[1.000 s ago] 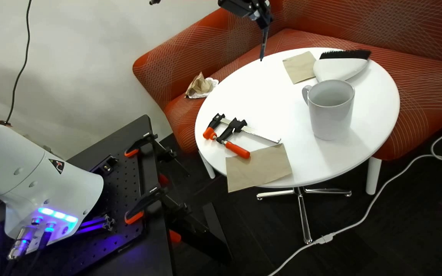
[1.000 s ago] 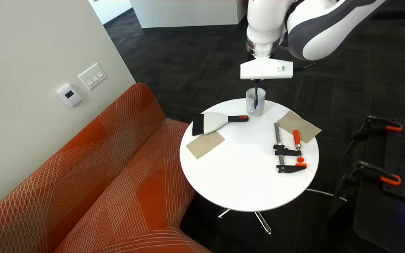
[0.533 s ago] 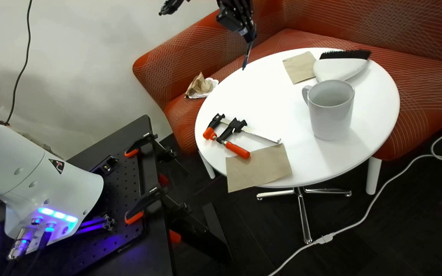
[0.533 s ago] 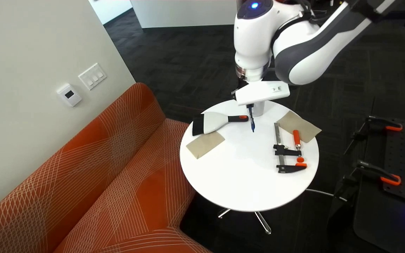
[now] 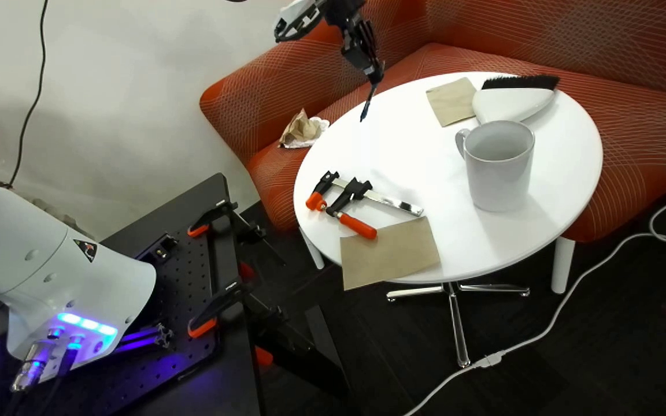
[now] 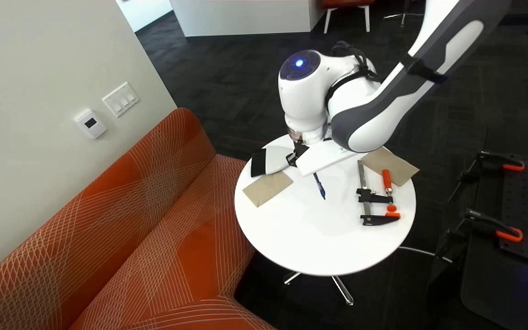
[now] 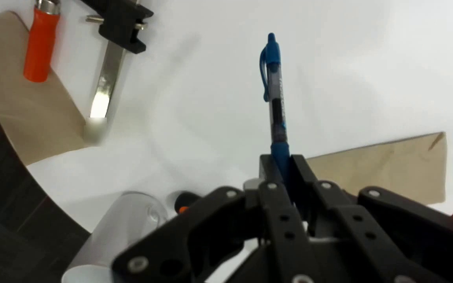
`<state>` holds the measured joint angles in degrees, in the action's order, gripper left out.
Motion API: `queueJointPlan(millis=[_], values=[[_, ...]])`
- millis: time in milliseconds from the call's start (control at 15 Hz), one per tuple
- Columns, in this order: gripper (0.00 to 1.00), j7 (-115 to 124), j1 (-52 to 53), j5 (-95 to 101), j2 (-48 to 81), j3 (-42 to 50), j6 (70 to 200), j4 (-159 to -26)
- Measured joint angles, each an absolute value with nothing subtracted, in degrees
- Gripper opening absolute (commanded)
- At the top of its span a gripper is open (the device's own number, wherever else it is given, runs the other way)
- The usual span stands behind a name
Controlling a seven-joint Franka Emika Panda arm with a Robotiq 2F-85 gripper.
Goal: Put the pen on the table
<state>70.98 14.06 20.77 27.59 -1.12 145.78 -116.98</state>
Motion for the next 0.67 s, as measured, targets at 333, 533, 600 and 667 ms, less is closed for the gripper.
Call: queueJointPlan(millis=[333,533,600,667], values=[[0.03,62.86,16.38,16.78,33.56,-1.62,141.19,-111.21],[0.03,57.44,16.88,14.43,36.37,-2.43,138.47,-108.11],[0.38,55.86,17.14,13.96,37.13,-2.52,137.76,-107.26],[0.4,54.5,17.39,13.67,37.8,-2.56,137.29,-106.57]])
